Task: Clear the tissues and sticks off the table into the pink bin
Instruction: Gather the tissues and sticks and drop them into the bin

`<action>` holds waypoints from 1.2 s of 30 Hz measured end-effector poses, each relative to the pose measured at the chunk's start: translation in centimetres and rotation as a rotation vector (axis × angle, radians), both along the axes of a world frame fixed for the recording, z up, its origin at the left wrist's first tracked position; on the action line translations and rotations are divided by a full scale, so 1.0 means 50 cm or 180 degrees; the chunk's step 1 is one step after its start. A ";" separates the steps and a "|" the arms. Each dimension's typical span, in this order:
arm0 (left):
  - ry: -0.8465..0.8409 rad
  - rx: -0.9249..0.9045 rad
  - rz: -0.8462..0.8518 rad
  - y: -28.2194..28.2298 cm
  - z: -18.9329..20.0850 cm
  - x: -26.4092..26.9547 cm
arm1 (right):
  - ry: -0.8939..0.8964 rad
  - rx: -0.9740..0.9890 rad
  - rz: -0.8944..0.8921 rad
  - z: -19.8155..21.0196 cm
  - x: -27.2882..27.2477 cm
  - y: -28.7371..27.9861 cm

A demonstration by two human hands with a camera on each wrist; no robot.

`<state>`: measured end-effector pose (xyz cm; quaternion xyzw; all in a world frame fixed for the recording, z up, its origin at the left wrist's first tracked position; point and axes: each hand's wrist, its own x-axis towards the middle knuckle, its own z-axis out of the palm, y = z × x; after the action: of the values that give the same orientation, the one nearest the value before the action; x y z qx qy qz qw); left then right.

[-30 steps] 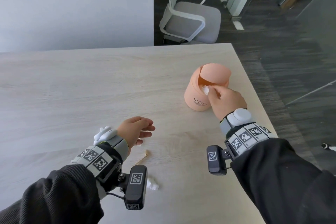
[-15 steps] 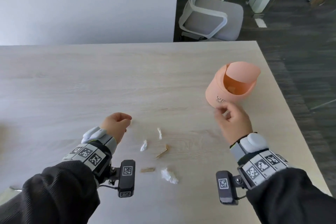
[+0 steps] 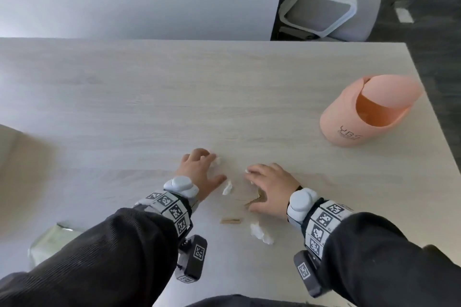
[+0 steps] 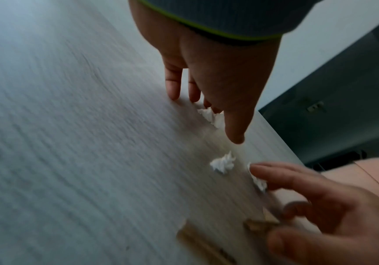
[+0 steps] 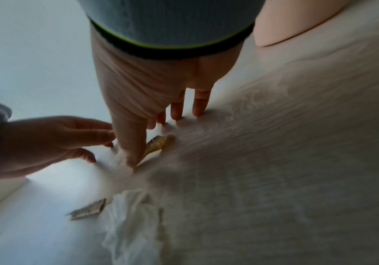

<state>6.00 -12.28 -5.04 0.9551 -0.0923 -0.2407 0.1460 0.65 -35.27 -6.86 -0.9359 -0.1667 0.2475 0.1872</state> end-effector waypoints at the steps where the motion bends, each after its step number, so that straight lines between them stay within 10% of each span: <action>1: 0.0061 0.0017 -0.0127 -0.004 -0.003 -0.007 | -0.0080 0.0022 0.0066 -0.006 0.000 0.001; 14: 0.0095 -0.0442 -0.0292 -0.036 -0.032 -0.026 | 0.0159 0.0365 -0.0774 0.014 -0.051 -0.029; 21: 0.0320 -0.0555 0.0376 0.008 -0.021 -0.030 | 0.1305 0.0067 0.0516 0.035 -0.094 -0.007; 36: -0.0333 -0.0444 0.2819 0.321 0.037 -0.136 | -0.0463 0.0566 0.0822 -0.036 -0.118 0.101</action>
<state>-0.81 3.80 -3.20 0.9013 0.3021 -0.0997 0.2940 -5.27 -30.22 -8.67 -0.9019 -0.3198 0.1854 0.2233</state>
